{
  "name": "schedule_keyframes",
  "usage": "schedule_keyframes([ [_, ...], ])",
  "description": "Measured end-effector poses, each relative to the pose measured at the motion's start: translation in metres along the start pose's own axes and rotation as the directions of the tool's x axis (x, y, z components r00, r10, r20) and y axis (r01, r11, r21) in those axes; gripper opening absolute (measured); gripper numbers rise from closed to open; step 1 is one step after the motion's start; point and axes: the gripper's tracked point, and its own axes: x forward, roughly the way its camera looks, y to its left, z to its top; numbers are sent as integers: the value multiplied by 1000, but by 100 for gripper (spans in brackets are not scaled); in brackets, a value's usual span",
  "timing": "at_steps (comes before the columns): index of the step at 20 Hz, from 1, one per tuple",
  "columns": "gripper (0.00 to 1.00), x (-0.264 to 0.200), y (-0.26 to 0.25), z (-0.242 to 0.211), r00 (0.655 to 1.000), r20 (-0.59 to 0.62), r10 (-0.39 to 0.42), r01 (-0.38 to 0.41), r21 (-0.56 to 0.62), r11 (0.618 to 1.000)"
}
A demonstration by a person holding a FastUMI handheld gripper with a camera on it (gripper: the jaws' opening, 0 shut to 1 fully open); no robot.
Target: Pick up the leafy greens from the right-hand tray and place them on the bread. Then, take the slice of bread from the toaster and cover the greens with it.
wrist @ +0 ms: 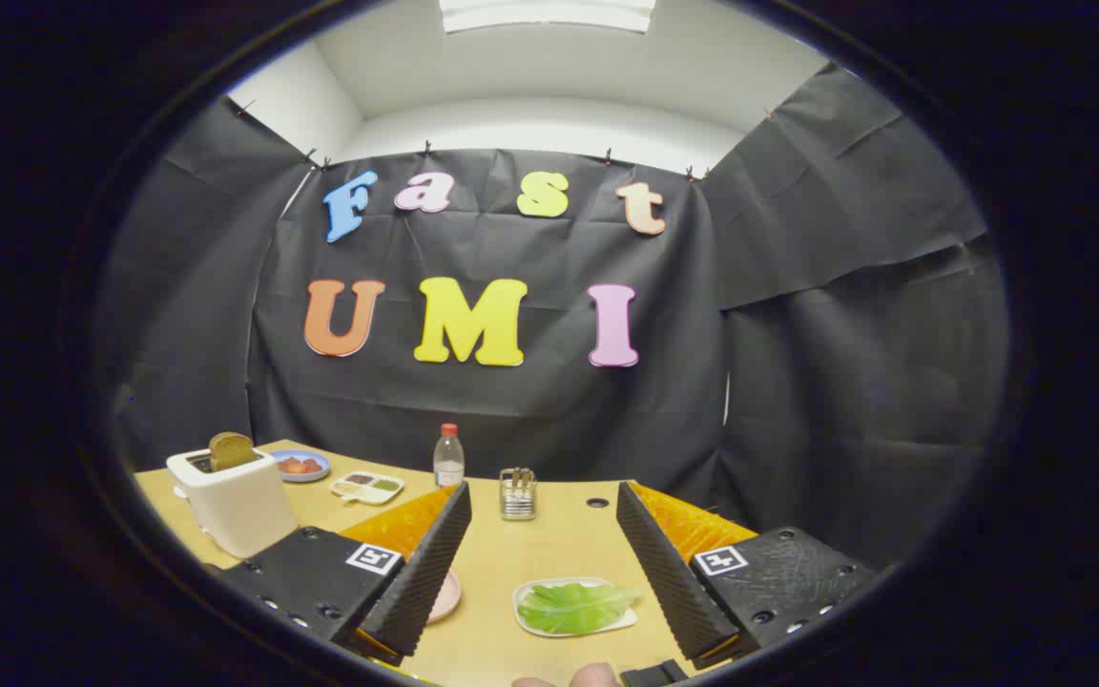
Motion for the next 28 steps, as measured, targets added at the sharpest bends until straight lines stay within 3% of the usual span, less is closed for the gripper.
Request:
schedule_keyframes([
  [20, 95, 8, -1, -5, 1000, -25, -18, 18, -20, 1000],
  [28, 95, 23, -30, -22, 997, -79, 24, -19, 70, 997],
])
